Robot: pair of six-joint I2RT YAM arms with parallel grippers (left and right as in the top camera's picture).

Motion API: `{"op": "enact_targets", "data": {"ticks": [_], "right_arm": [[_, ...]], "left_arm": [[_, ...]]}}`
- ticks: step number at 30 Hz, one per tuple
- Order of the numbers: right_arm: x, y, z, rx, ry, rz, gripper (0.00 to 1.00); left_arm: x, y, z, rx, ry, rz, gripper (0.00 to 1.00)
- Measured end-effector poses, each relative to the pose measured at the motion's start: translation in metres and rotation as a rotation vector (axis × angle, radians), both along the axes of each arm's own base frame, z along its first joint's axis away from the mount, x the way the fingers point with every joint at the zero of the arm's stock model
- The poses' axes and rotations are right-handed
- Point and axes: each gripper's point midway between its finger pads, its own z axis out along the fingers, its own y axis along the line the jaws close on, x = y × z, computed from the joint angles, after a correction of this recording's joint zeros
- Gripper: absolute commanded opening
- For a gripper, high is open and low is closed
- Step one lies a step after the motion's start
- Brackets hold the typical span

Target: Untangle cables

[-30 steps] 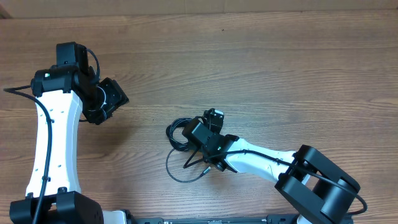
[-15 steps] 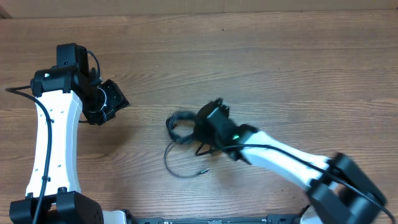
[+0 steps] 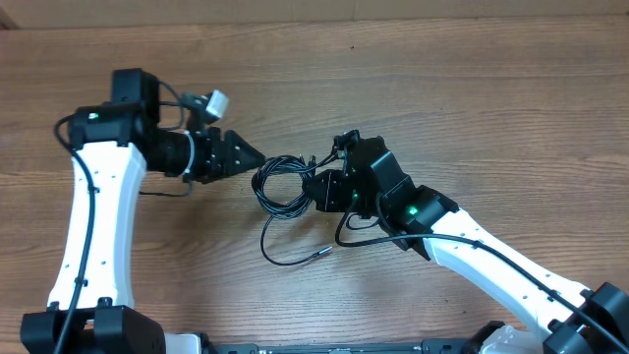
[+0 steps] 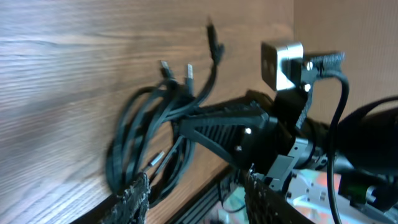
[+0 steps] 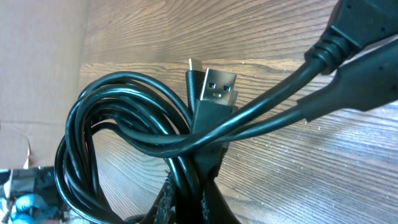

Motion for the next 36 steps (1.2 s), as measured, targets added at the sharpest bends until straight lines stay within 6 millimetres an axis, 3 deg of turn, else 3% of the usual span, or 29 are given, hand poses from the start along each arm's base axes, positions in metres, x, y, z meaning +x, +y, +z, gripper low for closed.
{"op": "enact_targets", "data": {"ticks": [4, 8, 17, 22, 26, 32, 34, 36], "right_arm": [[0.001, 0.003, 0.003, 0.007, -0.026, 0.022, 0.04], [0.002, 0.002, 0.004, 0.009, -0.032, 0.027, 0.04], [0.024, -0.026, 0.004, 0.038, 0.008, -0.042, 0.04], [0.026, -0.033, 0.009, 0.096, 0.045, -0.018, 0.04], [0.018, -0.031, 0.021, 0.146, 0.058, 0.028, 0.04], [-0.016, -0.042, 0.068, 0.195, 0.024, 0.073, 0.04], [-0.031, -0.048, 0.090, 0.214, -0.020, 0.091, 0.04], [-0.043, -0.054, 0.100, 0.214, -0.040, 0.104, 0.04]], "left_arm": [[-0.009, -0.018, -0.004, 0.015, 0.013, -0.056, 0.50], [-0.011, -0.019, -0.014, 0.094, 0.040, -0.051, 0.49], [-0.005, 0.024, -0.040, 0.323, 0.133, 0.112, 0.47], [-0.025, 0.049, -0.044, 0.373, 0.232, 0.153, 0.50], [-0.035, 0.064, -0.022, 0.386, 0.157, 0.202, 0.52], [-0.072, 0.070, 0.048, 0.386, -0.155, 0.306, 0.57], [-0.086, 0.069, 0.067, 0.380, -0.250, 0.332, 0.80], [-0.101, 0.067, 0.086, 0.362, -0.344, 0.377, 0.89]]}}
